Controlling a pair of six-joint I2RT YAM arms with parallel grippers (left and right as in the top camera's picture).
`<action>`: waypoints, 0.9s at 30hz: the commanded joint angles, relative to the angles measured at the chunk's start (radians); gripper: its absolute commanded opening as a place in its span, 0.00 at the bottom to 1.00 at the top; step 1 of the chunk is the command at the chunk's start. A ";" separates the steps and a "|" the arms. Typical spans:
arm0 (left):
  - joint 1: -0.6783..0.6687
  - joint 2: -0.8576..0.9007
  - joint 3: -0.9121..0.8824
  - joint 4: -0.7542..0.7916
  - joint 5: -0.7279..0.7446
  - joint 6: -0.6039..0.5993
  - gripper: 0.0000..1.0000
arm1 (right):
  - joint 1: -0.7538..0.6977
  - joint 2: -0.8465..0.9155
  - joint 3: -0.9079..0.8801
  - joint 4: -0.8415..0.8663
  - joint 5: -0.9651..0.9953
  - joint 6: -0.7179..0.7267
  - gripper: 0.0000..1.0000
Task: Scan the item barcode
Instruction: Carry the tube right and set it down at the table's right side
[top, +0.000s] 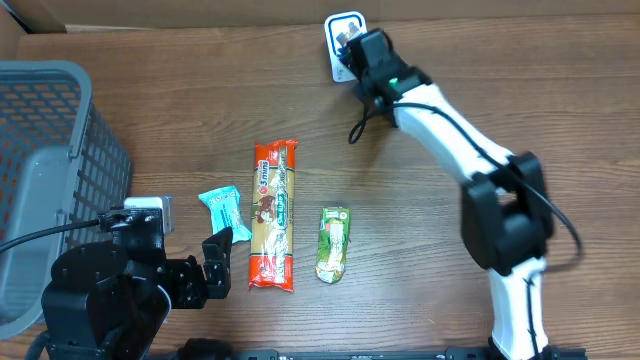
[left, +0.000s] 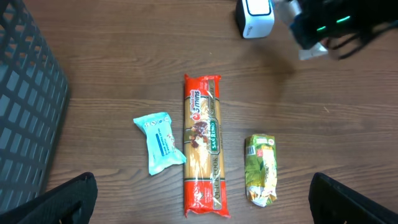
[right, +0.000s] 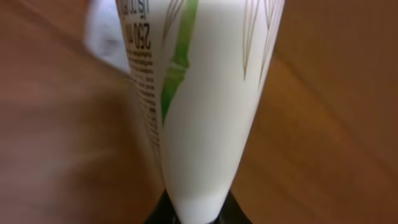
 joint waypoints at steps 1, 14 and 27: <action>0.004 -0.002 0.006 0.001 -0.006 0.019 1.00 | -0.039 -0.254 0.035 -0.116 -0.237 0.304 0.04; 0.004 -0.002 0.006 0.001 -0.006 0.019 1.00 | -0.402 -0.325 -0.249 -0.567 -0.309 0.550 0.04; 0.004 -0.002 0.006 0.001 -0.006 0.019 1.00 | -0.563 -0.325 -0.429 -0.447 -0.311 0.551 0.40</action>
